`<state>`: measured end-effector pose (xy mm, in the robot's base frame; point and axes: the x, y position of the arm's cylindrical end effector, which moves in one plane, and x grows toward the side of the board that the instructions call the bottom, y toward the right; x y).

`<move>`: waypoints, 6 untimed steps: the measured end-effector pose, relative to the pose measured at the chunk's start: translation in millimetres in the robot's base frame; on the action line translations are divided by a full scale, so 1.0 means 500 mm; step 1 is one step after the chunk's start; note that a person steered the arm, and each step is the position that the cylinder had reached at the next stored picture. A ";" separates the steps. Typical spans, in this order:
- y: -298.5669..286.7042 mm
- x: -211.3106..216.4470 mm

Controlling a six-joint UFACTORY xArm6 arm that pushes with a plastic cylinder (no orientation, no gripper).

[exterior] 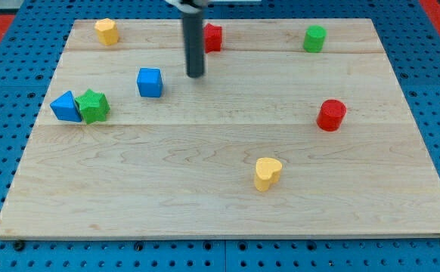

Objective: Push the blue cube to the bottom left

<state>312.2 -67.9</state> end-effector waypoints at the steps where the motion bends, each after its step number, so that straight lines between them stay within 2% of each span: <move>1: -0.100 0.025; 2: -0.106 0.180; 4: -0.066 0.371; 5: -0.003 0.330; 6: -0.043 0.239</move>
<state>431.8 -89.3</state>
